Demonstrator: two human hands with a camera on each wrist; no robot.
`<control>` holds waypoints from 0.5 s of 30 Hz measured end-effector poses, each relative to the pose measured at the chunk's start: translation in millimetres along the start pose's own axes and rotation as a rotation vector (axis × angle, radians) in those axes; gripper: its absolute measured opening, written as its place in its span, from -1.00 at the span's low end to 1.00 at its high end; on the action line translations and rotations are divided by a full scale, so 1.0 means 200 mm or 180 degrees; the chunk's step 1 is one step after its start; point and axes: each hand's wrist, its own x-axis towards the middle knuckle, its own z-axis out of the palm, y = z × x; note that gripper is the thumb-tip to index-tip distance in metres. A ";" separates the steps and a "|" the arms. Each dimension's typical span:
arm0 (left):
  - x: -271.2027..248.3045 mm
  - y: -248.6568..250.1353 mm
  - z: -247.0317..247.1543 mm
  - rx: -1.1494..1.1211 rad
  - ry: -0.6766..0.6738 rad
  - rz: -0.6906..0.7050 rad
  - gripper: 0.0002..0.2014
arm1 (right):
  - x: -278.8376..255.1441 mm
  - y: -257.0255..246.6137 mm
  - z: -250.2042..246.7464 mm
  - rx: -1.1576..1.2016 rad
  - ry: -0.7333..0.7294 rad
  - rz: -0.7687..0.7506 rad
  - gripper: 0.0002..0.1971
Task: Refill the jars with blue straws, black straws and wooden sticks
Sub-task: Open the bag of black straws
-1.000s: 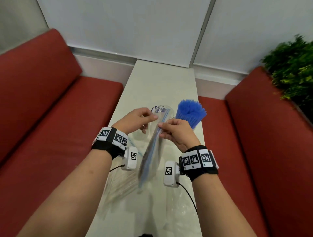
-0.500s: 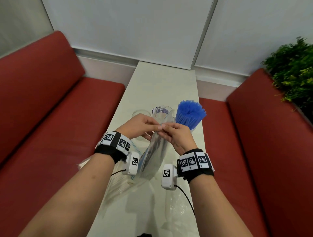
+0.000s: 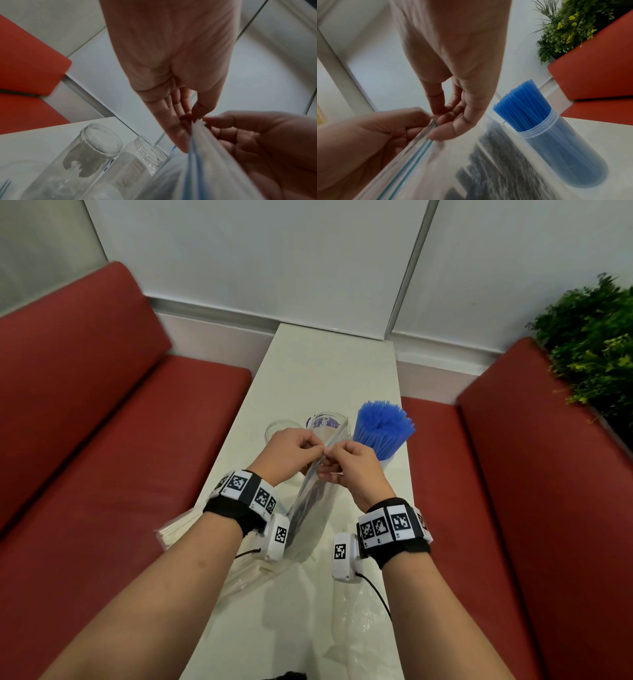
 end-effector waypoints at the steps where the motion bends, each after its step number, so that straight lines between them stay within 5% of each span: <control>1: 0.01 0.00 0.01 0.0120 0.0050 0.0027 -0.89 | 0.00 0.00 0.00 -0.0003 -0.0013 0.0002 -0.89; 5: 0.02 -0.01 0.03 0.0108 0.0112 -0.0140 -0.87 | 0.02 0.02 0.00 0.0310 -0.0036 0.0081 -0.80; 9: 0.02 -0.01 0.04 -0.1184 0.0085 -0.0660 -0.75 | 0.01 0.04 0.00 0.1051 -0.0039 0.0209 -0.86; 12: 0.02 -0.01 0.03 -0.2345 0.0091 -0.1113 -0.70 | 0.01 0.07 -0.03 0.1379 0.0186 0.0266 -0.73; 15: 0.01 -0.02 0.06 -0.2457 -0.0015 -0.1204 -0.69 | 0.02 0.08 -0.03 0.1425 0.0359 0.0397 -0.65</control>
